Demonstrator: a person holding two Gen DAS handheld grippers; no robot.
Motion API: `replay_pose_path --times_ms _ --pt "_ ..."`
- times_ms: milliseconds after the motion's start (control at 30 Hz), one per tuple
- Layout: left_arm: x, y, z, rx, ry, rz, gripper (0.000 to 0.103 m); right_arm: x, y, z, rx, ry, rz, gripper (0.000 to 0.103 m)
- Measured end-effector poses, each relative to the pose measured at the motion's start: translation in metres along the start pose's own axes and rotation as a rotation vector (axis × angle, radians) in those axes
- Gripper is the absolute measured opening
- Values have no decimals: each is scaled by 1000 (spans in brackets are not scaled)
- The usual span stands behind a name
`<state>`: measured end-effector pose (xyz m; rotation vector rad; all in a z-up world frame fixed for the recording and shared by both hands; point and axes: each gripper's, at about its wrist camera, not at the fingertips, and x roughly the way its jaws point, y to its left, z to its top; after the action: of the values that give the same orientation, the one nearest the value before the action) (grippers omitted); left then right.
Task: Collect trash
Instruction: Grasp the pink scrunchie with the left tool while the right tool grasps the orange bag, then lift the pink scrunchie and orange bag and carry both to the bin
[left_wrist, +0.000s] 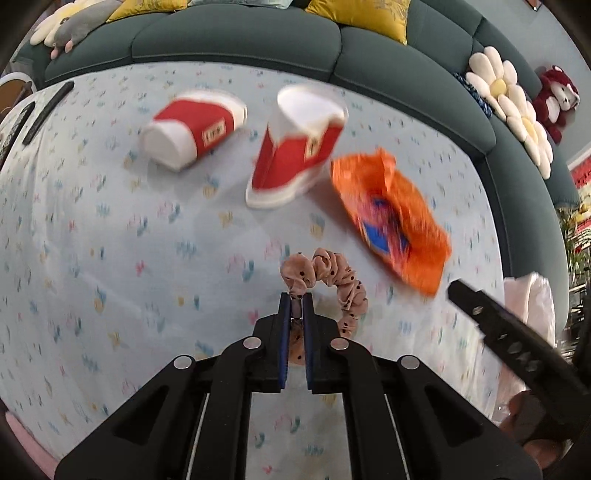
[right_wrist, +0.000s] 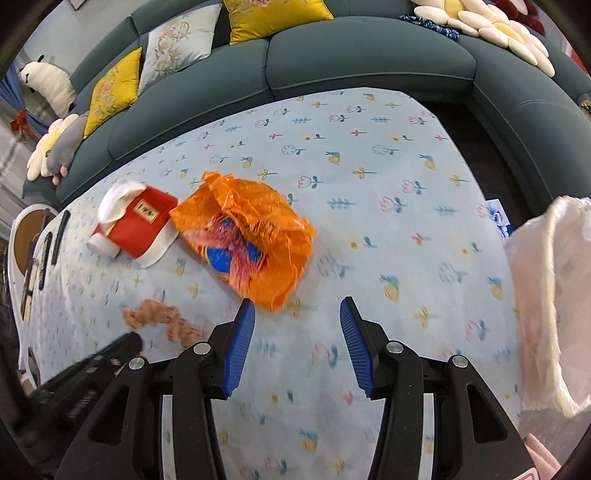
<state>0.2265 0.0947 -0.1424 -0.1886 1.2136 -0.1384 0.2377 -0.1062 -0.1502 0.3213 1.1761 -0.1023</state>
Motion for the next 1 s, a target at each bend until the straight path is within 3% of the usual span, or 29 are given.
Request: replay_pose_path --times_ms 233,333,400,500,700,1000 --pt "12 -15 32 10 -11 -8 6 30 4 15 27 37 -18 46" --pt "14 -17 35 16 -7 -13 6 39 5 16 33 58 -3 35" --pt "16 -18 35 14 -4 -16 6 42 6 14 30 74 14 14" --pt "16 -18 33 13 0 -18 6 40 7 11 21 67 21 8" --pt "2 -31 35 24 -19 -26 6 11 0 10 44 10 45 2" --pt "-53 -86 42 96 -107 -75 6 -80 -17 32 49 -180 73 2"
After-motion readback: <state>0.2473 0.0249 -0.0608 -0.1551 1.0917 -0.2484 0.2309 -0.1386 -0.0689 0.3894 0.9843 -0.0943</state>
